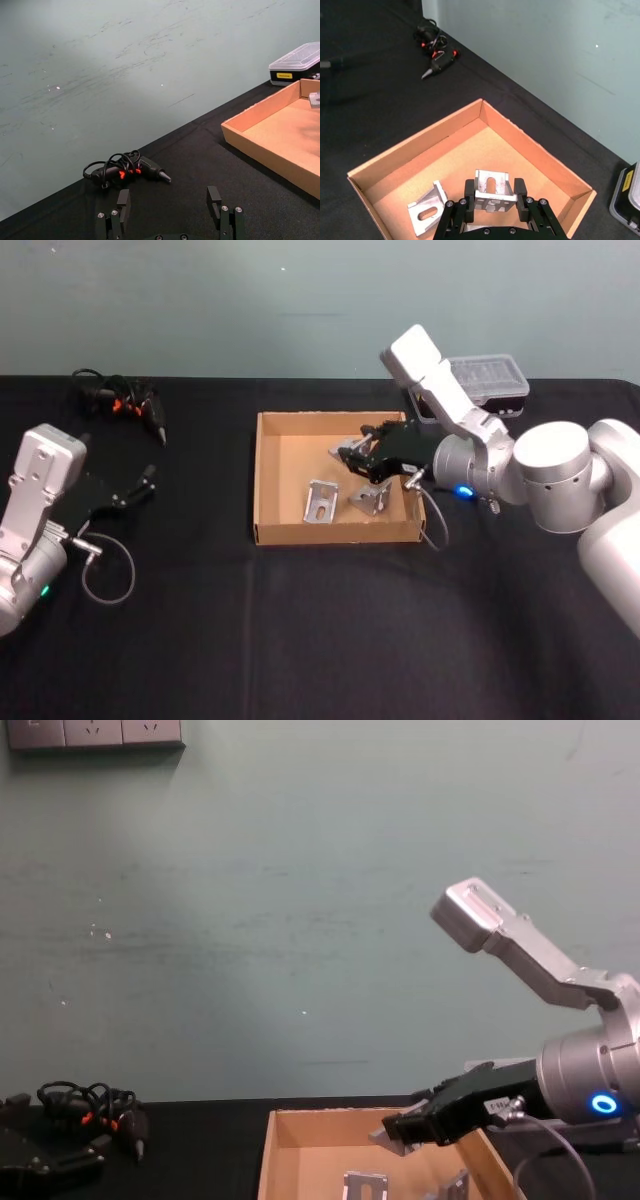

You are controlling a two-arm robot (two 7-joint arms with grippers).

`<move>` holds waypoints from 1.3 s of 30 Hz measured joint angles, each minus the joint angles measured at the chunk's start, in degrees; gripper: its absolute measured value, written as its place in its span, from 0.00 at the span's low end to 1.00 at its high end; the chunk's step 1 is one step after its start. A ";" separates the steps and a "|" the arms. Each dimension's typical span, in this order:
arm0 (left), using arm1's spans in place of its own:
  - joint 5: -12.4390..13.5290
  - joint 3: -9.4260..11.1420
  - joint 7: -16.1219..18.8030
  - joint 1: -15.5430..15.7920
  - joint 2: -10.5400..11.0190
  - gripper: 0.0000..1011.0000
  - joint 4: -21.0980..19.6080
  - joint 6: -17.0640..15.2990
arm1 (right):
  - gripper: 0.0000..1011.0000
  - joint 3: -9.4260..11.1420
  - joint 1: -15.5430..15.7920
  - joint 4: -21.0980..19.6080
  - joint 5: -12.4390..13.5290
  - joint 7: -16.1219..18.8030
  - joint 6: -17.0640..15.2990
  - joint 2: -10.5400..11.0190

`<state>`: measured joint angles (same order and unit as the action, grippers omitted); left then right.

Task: Use one hand to pick up the angle iron from the table and place it into the box.

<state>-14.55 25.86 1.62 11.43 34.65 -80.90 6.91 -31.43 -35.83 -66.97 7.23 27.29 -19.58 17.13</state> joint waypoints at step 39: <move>0.00 0.00 0.00 0.00 0.00 0.99 0.00 0.00 | 0.99 2.65 0.75 1.98 -2.31 -0.32 2.57 -0.97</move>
<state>-14.55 25.86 1.62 11.43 34.64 -80.90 6.91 -28.78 -35.08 -64.99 4.92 26.97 -17.01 16.16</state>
